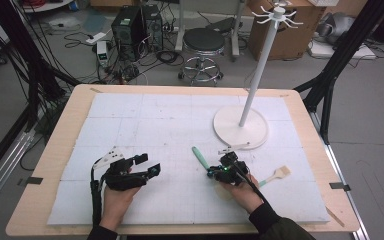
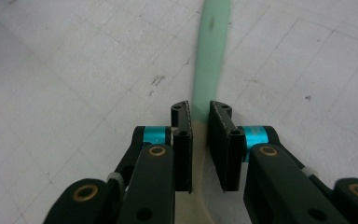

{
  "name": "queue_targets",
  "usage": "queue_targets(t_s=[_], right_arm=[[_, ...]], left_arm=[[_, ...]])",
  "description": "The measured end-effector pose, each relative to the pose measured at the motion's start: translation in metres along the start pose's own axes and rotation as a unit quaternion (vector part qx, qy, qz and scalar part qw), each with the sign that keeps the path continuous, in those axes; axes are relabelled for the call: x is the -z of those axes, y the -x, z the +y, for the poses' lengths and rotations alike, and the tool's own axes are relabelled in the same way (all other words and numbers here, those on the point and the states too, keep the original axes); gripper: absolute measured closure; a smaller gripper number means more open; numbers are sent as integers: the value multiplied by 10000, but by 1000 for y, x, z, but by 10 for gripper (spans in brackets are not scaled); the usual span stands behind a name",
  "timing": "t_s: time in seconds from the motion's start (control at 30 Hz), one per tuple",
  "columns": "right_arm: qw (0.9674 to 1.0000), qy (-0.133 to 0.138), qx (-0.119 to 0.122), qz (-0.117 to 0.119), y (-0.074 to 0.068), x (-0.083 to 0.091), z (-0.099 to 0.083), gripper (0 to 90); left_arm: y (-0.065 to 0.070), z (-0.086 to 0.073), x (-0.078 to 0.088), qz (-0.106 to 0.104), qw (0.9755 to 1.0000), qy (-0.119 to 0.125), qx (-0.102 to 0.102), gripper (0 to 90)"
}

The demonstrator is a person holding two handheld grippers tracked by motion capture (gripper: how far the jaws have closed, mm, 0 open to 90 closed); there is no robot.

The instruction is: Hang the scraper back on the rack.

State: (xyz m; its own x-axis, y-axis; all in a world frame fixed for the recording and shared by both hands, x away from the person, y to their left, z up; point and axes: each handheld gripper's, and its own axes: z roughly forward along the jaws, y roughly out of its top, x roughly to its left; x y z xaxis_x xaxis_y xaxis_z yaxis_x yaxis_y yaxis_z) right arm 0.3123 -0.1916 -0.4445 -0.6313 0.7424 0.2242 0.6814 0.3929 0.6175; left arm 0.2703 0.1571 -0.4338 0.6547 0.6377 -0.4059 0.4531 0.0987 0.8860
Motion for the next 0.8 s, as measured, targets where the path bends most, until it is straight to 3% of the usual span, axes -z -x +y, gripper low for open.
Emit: queue_targets(t_s=[0.23,0.37,0.8], right_arm=[[9997,24,-60,215,7,2,0,823],[9985,231,-255,433,11,4,-4,829],[9970,439,-292,564,17,17,-3,842]], left_arm=[[-2,-1,1,17,10000,23,39,251],[-4,0,4,30,9999,61,82,254],[-4,-1,3,56,10000,34,58,259]])
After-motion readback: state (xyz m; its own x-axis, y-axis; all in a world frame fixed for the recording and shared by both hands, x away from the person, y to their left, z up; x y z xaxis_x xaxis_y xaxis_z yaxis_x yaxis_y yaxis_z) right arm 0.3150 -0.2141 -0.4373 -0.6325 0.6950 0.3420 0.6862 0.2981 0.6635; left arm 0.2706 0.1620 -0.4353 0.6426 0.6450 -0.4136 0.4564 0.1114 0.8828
